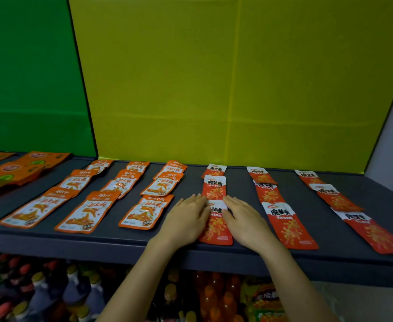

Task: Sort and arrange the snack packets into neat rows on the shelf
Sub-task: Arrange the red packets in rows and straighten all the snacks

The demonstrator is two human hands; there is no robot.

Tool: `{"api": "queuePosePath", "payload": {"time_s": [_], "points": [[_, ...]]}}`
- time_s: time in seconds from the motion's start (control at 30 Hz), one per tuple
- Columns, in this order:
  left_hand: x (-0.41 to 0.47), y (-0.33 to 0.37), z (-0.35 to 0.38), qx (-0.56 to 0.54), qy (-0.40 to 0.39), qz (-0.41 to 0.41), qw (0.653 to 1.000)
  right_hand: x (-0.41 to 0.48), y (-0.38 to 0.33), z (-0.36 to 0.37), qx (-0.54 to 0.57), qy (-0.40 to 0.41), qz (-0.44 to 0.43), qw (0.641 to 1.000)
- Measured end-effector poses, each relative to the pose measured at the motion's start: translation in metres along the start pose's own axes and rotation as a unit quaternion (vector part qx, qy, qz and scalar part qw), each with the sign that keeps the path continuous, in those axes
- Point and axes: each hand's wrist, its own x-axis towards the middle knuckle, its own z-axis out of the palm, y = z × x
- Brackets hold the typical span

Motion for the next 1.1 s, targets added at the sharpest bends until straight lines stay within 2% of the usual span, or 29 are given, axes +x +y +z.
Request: {"api": "queuePosePath", "payload": {"time_s": [0.17,0.3,0.4,0.5,0.8,1.1], "points": [[-0.008,-0.008,-0.019,-0.025,0.056,0.027,0.998,-0.006,-0.018,-0.013,0.063,0.048,0.011,0.997],[-0.013,-0.046,-0.052,-0.050,0.107,0.012,0.993,-0.005,-0.054,-0.017,0.113,0.067,0.007,0.991],[-0.009,-0.083,-0.066,-0.037,0.081,-0.023,0.996,0.008,-0.088,-0.005,0.153,0.040,0.015,0.987],[-0.003,-0.105,-0.063,-0.030,0.036,-0.058,0.997,0.026,-0.116,0.014,0.144,0.019,0.040,0.989],[0.009,-0.118,-0.041,0.011,-0.003,-0.049,0.999,0.054,-0.127,0.059,0.034,0.017,0.070,0.997],[-0.006,-0.115,-0.041,-0.017,0.018,-0.018,1.000,0.050,-0.120,0.060,0.054,0.044,0.069,0.995]]}}
